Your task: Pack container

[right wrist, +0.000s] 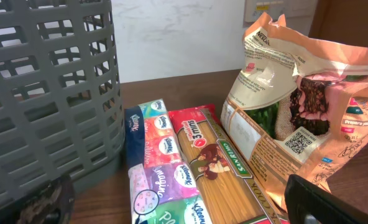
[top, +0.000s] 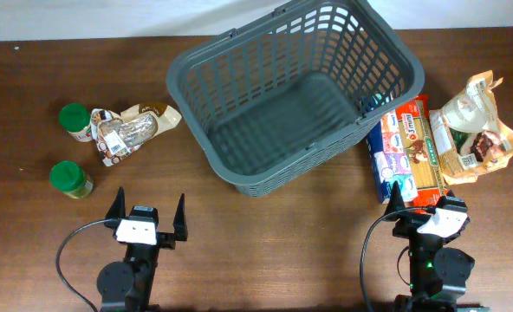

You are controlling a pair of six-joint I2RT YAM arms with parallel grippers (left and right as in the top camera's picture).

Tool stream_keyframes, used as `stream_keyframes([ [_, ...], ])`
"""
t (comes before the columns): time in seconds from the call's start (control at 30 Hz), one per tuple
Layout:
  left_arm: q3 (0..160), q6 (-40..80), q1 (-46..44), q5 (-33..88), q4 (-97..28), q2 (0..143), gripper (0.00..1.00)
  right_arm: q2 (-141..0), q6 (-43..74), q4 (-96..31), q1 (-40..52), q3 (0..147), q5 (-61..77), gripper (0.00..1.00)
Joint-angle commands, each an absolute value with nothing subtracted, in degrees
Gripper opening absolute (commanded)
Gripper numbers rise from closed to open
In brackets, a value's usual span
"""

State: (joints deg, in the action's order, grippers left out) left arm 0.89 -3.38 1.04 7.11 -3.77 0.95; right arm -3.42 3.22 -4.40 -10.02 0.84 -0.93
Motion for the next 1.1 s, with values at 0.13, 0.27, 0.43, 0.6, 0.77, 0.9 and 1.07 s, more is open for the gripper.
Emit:
stream_keyframes([
  [0.13,0.5,-3.0,1.2,7.8,-3.7,0.4,0.99,-3.0,3.5,-4.5,-9.8,0.3,-0.6,0.99],
  [0.27,0.5,-3.0,1.3,6.4,-3.7,0.4,0.99,-3.0,3.5,-4.3,-9.7,0.3,-0.4,0.99],
  [0.43,1.3,0.8,1.3,12.8,-4.1,0.4,0.99,-3.0,3.7,-4.2,-9.7,0.3,3.5,0.99],
  [0.6,12.2,3.7,1.3,13.1,-11.4,0.8,0.99,-3.0,13.2,-3.8,-9.8,1.1,12.7,0.99],
  [0.77,31.6,3.6,1.3,3.6,-21.1,7.6,0.99,-3.0,30.4,-3.9,-9.8,5.5,21.0,0.99],
  [0.9,47.9,1.6,1.3,1.9,-30.9,19.4,0.99,-3.4,28.6,-5.7,-9.8,12.6,22.5,0.99],
  [1.07,74.4,-3.8,1.3,4.9,-46.5,40.2,0.99,-9.8,17.3,-16.1,-9.8,30.6,23.6,0.99],
])
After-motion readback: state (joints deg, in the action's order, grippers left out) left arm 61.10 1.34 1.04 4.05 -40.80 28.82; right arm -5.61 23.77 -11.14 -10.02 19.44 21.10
